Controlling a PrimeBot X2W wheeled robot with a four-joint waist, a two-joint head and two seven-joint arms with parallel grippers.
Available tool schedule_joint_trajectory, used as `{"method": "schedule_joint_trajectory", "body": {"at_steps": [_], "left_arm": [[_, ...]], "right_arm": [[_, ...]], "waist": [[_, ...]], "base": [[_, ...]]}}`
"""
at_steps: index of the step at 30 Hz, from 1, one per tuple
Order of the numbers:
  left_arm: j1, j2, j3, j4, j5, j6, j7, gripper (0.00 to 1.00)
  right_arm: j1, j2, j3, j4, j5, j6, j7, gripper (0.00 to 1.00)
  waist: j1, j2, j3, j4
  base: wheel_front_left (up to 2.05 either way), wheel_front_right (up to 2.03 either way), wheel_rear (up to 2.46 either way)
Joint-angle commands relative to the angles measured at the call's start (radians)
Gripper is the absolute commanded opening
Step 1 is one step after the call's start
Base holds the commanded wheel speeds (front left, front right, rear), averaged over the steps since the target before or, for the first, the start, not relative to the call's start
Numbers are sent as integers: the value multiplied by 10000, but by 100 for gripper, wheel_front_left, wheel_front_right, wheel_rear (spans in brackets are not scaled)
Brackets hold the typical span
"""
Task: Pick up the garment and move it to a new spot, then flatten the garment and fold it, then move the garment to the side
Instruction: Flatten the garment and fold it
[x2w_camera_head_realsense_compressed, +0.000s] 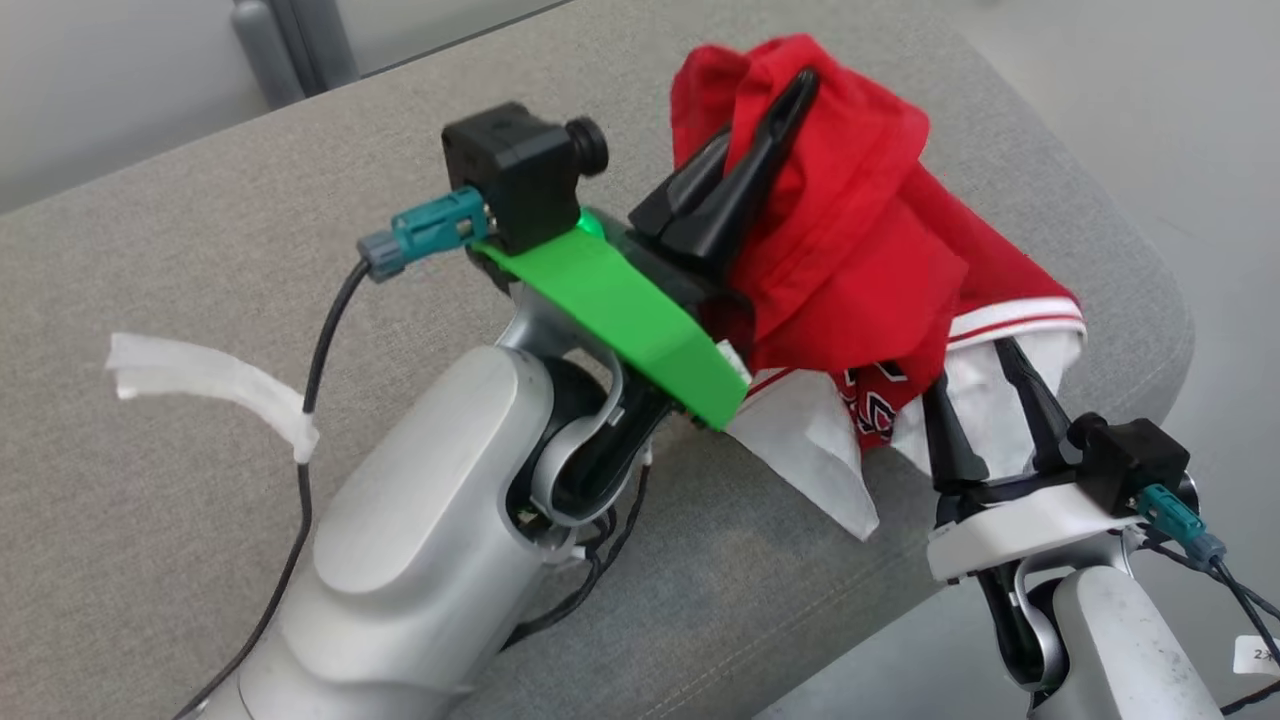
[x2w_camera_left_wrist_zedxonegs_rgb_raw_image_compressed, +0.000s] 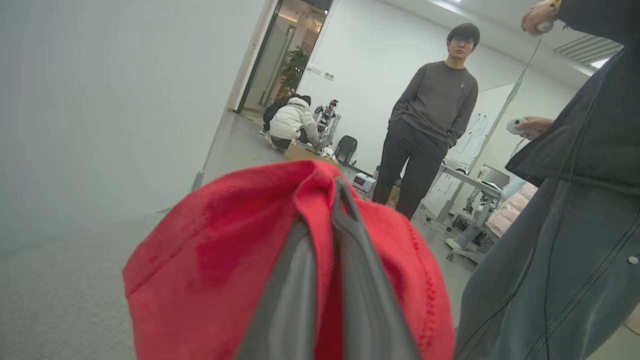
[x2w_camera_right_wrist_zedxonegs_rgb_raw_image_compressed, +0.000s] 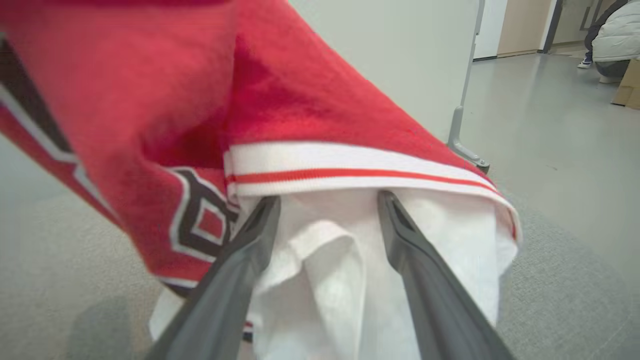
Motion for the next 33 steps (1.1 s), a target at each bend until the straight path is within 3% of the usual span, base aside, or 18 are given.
{"method": "schedule_joint_trajectory", "body": {"at_steps": [1,9,14,23,25,26,27,28,31,33], "left_arm": [[283,238,70,141,-64,-54,-113,0],[2004,1509,595,1914,-120,-551,-1390,0],[2871,1925,689,2850,-225,-817,-2116,0],[3878,1894,962,4017,-378,-1027,-2803,0],[4048,1888,994,4190,-294,-1046,-2851,36],[4110,1861,977,4277,-246,-1052,-2855,46],[4173,1841,962,4368,-224,-1028,-2853,65],[4244,1842,938,4494,-217,-920,-2796,96],[4294,1928,885,4699,-150,-647,-2594,100],[4373,2120,974,4815,-127,-57,-2296,100]], "right_arm": [[4,-15,-71,-39,62,1,-33,100],[-141,-19,-314,-97,-213,1,-33,100],[-207,-20,-392,-154,-587,1,-31,100],[-70,-23,-256,-84,-1159,1,-33,100],[-50,-23,-191,-92,-1229,1,-31,100],[-40,-22,-169,-109,-1254,1,-33,100],[-35,-25,-163,-122,-1276,1,-31,100],[-34,-23,-157,-133,-1291,1,-33,100],[-45,-22,-136,-163,-1281,1,-33,100],[-69,-25,-122,-195,-1211,1,-33,100]], "waist": [[0,-1,235,127],[0,-1,498,1071],[0,-1,446,1773],[0,-1,-50,2748],[0,-1,-97,2863],[0,-1,-108,2906],[0,-1,-109,2936],[0,-1,-108,2956],[0,-1,-97,2963],[0,-1,-83,2906]], "base": [[0,0,0],[0,0,0],[0,0,0],[0,0,0],[0,0,0],[0,0,0],[0,0,0],[0,0,0],[0,0,0],[0,0,0]]}}
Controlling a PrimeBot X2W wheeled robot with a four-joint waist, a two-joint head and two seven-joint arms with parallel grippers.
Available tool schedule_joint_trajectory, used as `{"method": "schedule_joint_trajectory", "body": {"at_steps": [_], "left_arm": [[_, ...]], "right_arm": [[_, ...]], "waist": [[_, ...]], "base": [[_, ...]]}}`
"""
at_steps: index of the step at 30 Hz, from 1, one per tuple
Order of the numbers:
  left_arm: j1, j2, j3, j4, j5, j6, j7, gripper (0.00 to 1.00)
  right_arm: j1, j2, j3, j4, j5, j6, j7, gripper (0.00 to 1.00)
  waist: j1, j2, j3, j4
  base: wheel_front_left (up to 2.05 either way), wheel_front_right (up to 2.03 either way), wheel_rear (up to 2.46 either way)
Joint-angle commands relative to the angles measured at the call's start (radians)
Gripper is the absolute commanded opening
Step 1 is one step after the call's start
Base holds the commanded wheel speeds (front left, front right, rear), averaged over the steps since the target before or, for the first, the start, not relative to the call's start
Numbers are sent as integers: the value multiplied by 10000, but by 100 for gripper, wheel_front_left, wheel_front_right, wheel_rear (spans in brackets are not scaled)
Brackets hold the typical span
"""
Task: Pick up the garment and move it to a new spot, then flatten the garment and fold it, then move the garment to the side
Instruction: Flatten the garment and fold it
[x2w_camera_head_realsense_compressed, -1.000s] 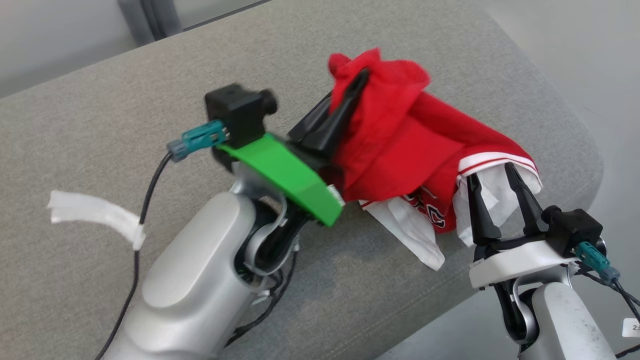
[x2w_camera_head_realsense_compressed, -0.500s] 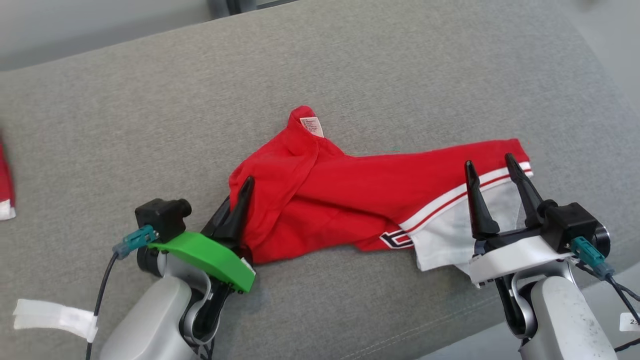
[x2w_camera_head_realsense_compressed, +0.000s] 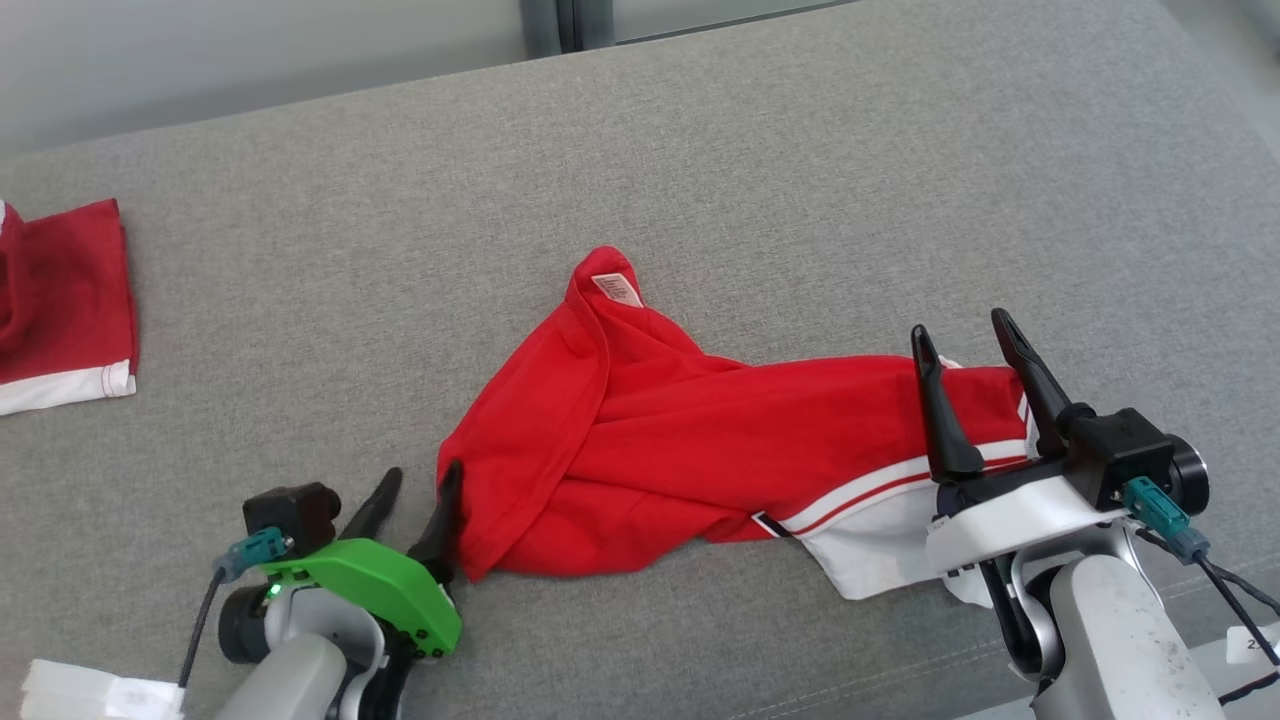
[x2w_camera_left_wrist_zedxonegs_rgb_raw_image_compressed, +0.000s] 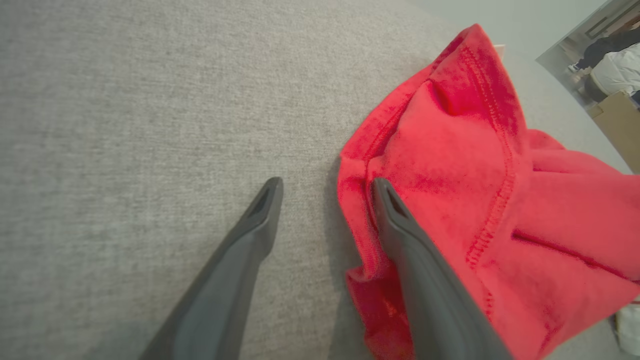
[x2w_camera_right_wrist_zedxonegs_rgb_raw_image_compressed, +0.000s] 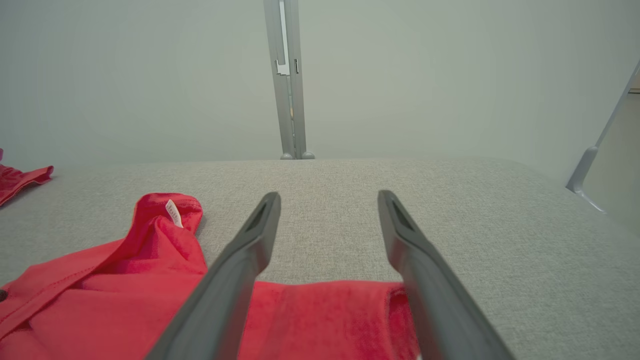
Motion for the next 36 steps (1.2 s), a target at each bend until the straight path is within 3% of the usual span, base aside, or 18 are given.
{"method": "schedule_joint_trajectory", "body": {"at_steps": [1,6,10,14,20,25,33,34,36], "left_arm": [[136,246,73,-30,70,339,208,100],[-26,1203,268,-1552,316,1403,1139,100],[-682,1575,130,-3492,393,1735,2271,100],[-1663,1594,-249,-4277,579,2026,3562,100],[-3033,1315,-544,-3368,453,2147,4993,100],[-3826,1610,-759,-1938,663,2034,5824,100],[-4406,1801,-1168,-274,693,1454,6633,100],[-4438,1635,-1090,-118,417,1211,6711,3],[-4488,1519,-1084,-59,313,974,6708,0]], "right_arm": [[79,-36,-11,-52,29,1,-33,100],[186,-29,-81,-161,127,1,-33,100],[58,-32,19,-189,248,1,-33,100],[-180,-30,313,-222,548,1,-31,100],[-252,-27,488,-235,912,1,-31,100],[-240,-26,445,-196,1116,1,-33,100],[-273,-22,462,-239,1278,1,-33,100],[-285,-26,421,-242,1284,1,-31,100],[-291,-27,363,-216,1269,1,-33,100]], "waist": [[0,0,6,-73],[0,0,48,-323],[0,0,167,-642],[0,0,384,-1243],[0,0,756,-2231],[0,0,1039,-2886],[0,0,1233,-3262],[0,0,1244,-3245],[0,0,1232,-3162]], "base": [[0,0,0],[0,0,0],[0,0,0],[0,0,0],[0,0,0],[0,0,0],[0,0,0],[0,0,0],[0,0,0]]}}
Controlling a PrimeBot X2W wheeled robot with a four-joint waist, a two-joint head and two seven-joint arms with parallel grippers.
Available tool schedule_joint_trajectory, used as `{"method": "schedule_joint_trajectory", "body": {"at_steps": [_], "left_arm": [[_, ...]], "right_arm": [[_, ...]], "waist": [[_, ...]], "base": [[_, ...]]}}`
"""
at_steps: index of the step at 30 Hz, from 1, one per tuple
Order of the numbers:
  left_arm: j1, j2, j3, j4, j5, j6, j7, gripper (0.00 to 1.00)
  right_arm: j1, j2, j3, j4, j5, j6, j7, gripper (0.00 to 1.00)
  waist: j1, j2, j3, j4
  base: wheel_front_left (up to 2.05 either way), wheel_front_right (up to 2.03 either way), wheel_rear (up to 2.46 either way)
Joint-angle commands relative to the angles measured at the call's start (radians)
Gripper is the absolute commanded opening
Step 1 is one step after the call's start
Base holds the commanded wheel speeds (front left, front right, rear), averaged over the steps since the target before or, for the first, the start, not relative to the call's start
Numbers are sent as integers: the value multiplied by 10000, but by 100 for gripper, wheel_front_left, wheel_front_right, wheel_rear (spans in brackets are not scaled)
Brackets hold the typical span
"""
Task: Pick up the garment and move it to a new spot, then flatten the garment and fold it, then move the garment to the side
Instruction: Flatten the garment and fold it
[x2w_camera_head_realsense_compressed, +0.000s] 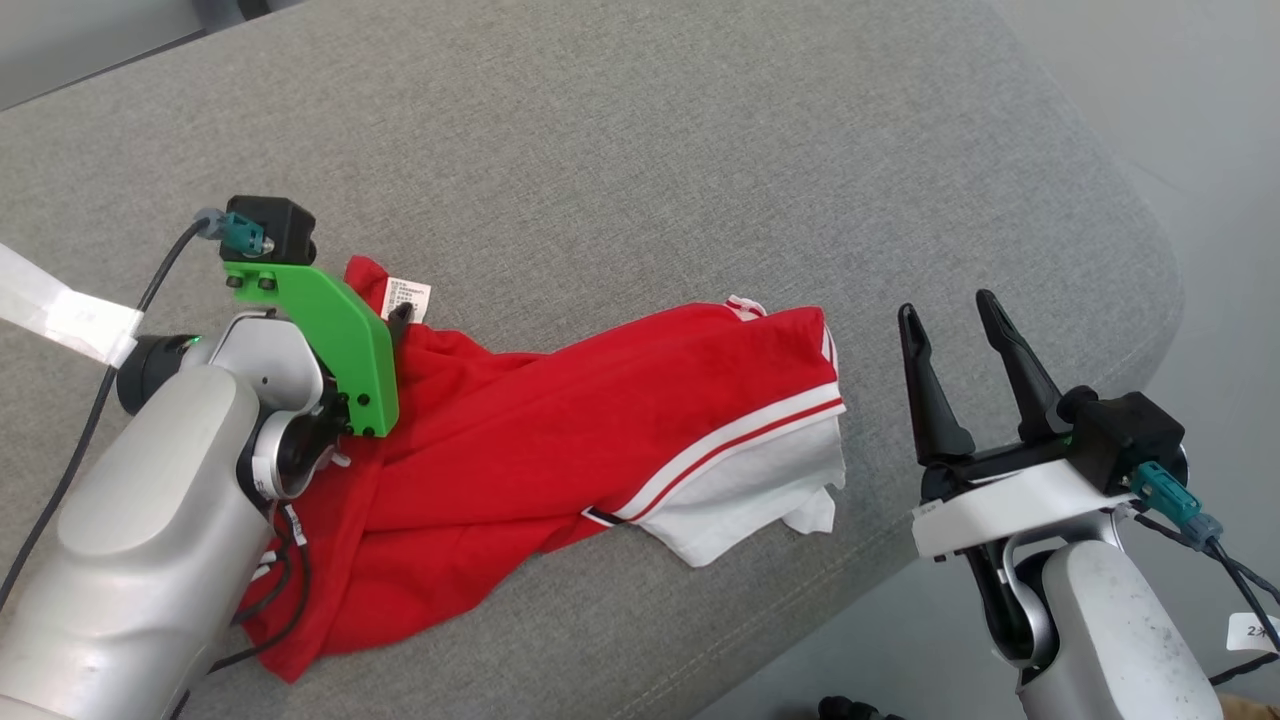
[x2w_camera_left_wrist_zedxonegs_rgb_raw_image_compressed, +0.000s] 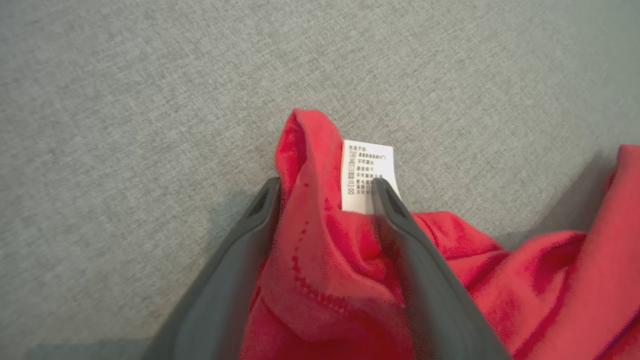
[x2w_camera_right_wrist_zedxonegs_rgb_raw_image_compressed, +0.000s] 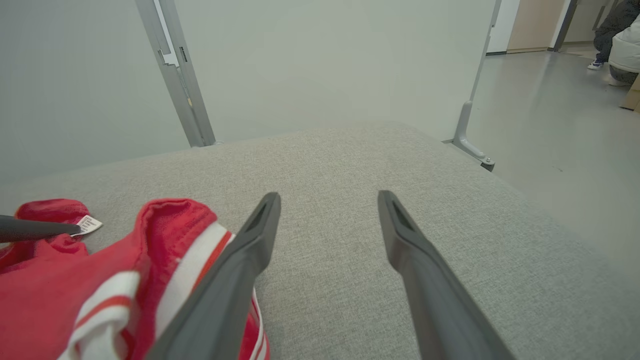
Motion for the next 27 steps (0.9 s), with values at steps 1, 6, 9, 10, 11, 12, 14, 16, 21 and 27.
{"method": "schedule_joint_trajectory", "body": {"at_steps": [1,6,9,10,11,12,14,16,21,27], "left_arm": [[-194,-94,106,22,-53,-105,-156,0],[-549,-350,472,4,-277,-151,-676,0],[-883,-484,881,-133,-425,-25,-1221,0],[-1047,-494,1082,-194,-433,21,-1535,0],[-1221,-511,1264,-286,-395,42,-1904,0],[-1320,-541,1434,-343,-439,86,-2120,0],[-1605,-456,1594,-542,-271,16,-2543,0],[-1929,-302,1731,-731,-125,14,-2820,0],[-2695,-105,1999,-1209,314,179,-3504,0],[-3450,56,2078,-1910,980,442,-4248,0]], "right_arm": [[-77,-16,-37,11,65,1,-31,100],[-123,-19,-6,10,29,1,-33,100],[-179,-19,14,24,22,1,-33,100],[-180,-19,21,29,20,1,-33,100],[-178,-19,43,19,21,1,-33,100],[-173,-19,50,4,30,1,-33,100],[-152,-22,29,-24,100,1,-31,100],[-99,-21,14,-12,82,1,-33,100],[49,-21,-85,69,-19,1,-31,100],[152,-21,-216,87,-138,1,-31,100]], "waist": [[0,0,-4,94],[0,0,-75,287],[0,0,-139,393],[0,0,-156,424],[0,0,-172,442],[0,0,-191,454],[0,0,-223,487],[0,0,-275,525],[0,0,-470,643],[0,0,-722,867]], "base": [[0,0,0],[0,0,0],[0,0,0],[0,0,0],[0,0,0],[0,0,0],[0,0,0],[0,0,0],[0,0,0],[0,0,0]]}}
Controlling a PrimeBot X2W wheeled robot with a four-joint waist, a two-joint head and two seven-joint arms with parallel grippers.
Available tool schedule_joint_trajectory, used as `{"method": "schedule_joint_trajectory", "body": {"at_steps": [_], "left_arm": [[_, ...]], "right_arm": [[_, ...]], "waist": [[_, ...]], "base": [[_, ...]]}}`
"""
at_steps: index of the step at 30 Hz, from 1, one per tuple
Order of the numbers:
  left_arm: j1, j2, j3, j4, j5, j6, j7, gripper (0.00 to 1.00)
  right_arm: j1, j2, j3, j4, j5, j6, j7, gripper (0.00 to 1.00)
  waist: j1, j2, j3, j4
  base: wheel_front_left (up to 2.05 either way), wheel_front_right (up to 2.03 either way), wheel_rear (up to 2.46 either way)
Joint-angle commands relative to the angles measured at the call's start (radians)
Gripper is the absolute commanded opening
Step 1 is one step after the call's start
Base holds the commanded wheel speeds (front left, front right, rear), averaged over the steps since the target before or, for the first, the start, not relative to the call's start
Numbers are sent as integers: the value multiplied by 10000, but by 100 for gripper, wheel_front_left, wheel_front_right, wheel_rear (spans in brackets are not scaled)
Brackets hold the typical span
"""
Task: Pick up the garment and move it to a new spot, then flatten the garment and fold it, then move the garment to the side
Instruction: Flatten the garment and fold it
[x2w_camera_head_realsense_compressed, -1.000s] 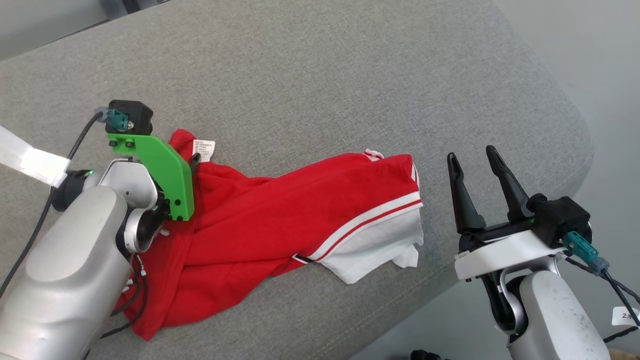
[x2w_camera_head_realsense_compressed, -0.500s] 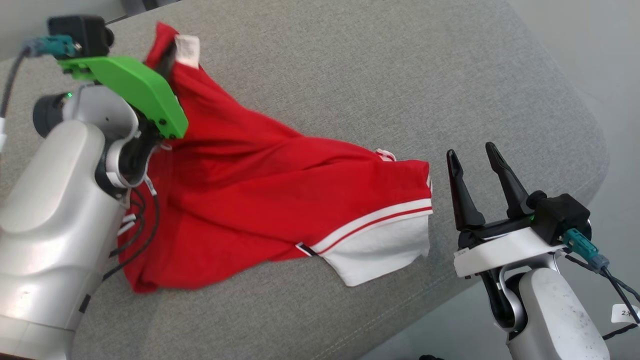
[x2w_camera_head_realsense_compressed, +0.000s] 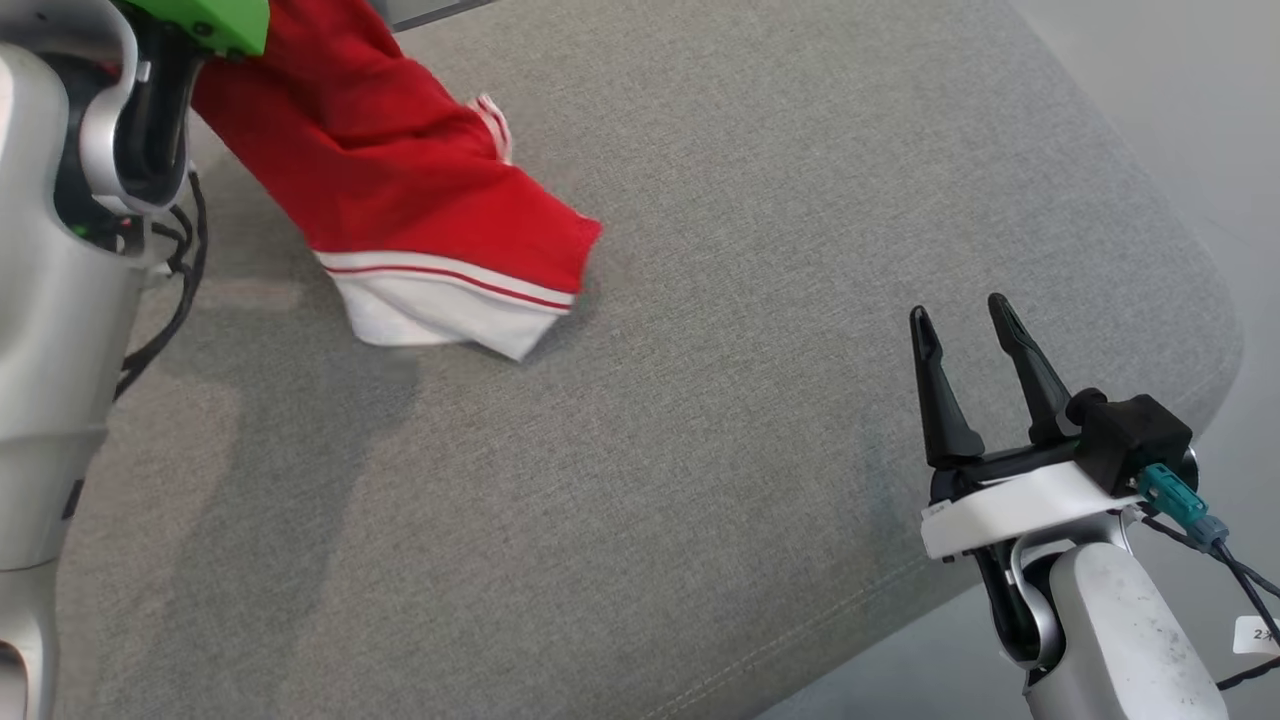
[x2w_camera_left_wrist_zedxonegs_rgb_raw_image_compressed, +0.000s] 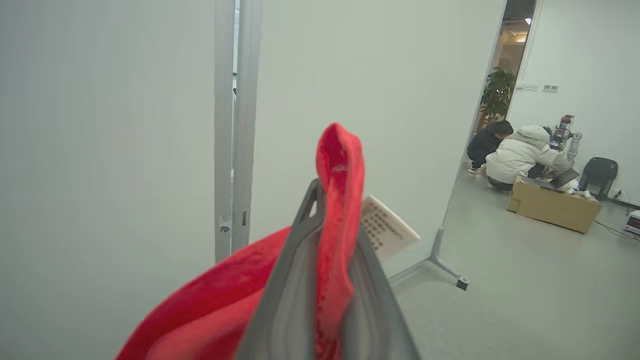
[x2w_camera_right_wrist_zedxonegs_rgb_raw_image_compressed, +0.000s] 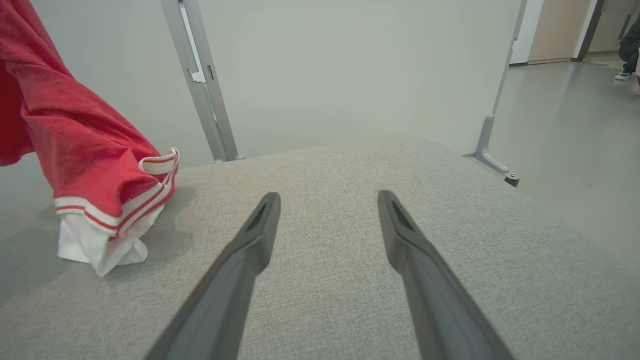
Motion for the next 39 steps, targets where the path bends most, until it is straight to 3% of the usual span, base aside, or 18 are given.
{"method": "schedule_joint_trajectory", "body": {"at_steps": [1,9,16,20,24,29,30,33,39], "left_arm": [[-188,156,-67,-111,177,39,-9,0],[-278,125,-165,-916,142,189,361,0],[2030,566,-386,-2592,-254,685,711,0],[4359,904,-531,-3987,-190,1304,170,0],[5871,926,-790,-4642,8,1627,-556,0],[7543,669,-1360,-4501,501,1621,-1983,0],[7810,519,-1427,-4337,467,1626,-2216,9],[8343,340,-1517,-3859,605,1597,-2708,15],[9357,-258,-575,-3657,705,1466,-3096,2]], "right_arm": [[114,-19,-33,5,-42,1,-33,100],[113,-19,-116,5,24,1,-31,100],[226,-22,-103,-60,245,1,-33,100],[391,-22,-269,-63,243,1,-31,100],[410,-21,-392,-70,124,1,-33,100],[236,-21,-369,-69,-37,1,-31,100],[201,-19,-369,-75,-49,1,-33,100],[173,-21,-331,-72,-187,1,-33,100],[315,-22,-452,-50,-429,1,-33,100]], "waist": [[0,0,-93,113],[0,0,-299,468],[0,0,-176,564],[0,0,-82,690],[0,0,-4,909],[0,0,107,1339],[0,0,122,1433],[0,0,150,1686],[0,0,113,2110]], "base": [[0,0,0],[0,0,0],[0,0,0],[0,0,0],[0,0,0],[0,0,0],[0,0,0],[0,0,0],[0,0,0]]}}
